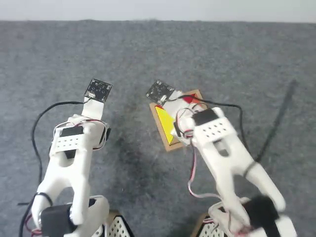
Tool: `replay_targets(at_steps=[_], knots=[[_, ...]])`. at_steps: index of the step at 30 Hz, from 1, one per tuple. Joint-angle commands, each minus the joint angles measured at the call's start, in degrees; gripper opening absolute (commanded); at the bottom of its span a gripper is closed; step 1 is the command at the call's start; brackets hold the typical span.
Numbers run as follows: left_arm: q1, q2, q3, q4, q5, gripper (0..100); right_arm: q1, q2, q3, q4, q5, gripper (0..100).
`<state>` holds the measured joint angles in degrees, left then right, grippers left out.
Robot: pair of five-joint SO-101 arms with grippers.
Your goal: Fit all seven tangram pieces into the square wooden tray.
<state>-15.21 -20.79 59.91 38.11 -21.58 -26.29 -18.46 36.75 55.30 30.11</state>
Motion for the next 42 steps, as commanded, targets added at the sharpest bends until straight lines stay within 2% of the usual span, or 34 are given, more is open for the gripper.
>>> replay_targets(at_steps=[1, 4, 7, 10, 13, 16, 20, 25, 29, 33, 38, 42], knots=[[-0.53, -1.14, -0.31, -0.97, -0.7, 17, 4.7, -8.48, -0.44, 0.22, -0.97, 6.5], [-0.18, -1.67, 0.4, -1.23, -0.62, 17, 11.47, -9.89, 0.0, -1.1, -6.51, 6.3], [1.32, -3.6, 2.86, -4.4, -0.7, 9, 16.92, -12.53, 4.84, -3.82, -8.79, 6.3], [2.55, -9.23, 7.34, -7.21, -0.79, 2, 18.95, -20.18, 16.09, -12.44, -8.62, 6.3], [2.73, -16.53, 12.97, -11.16, -0.53, 1, 19.65, -29.41, 27.87, -21.05, -8.53, 6.1], [2.81, -24.79, 19.21, -15.21, -0.53, 1, 19.91, -38.02, 35.69, -25.45, -9.67, 5.8], [2.81, -36.22, 27.12, -19.08, -0.7, 2, 24.84, -46.81, 38.77, -25.27, -18.99, 4.5], [2.81, -50.02, 36.44, -21.98, -0.7, 2, 26.77, -53.85, 46.24, -19.03, -17.67, 4.4], [2.64, -57.85, 36.88, -12.75, -0.62, 2, 30.64, -59.21, 49.41, -14.9, -19.16, 4.6], [2.46, -63.03, 36.88, -0.88, -0.62, 2, 31.08, -65.98, 54.24, -6.81, -19.16, 4.8], [2.37, -66.81, 36.88, 13.54, -0.7, 2, 31.52, -77.49, 60.04, -6.46, -19.08, 4.3], [2.37, -70.24, 36.88, 18.11, -0.62, 2, 31.08, -85.32, 59.78, 4.62, -19.08, 4.7]])
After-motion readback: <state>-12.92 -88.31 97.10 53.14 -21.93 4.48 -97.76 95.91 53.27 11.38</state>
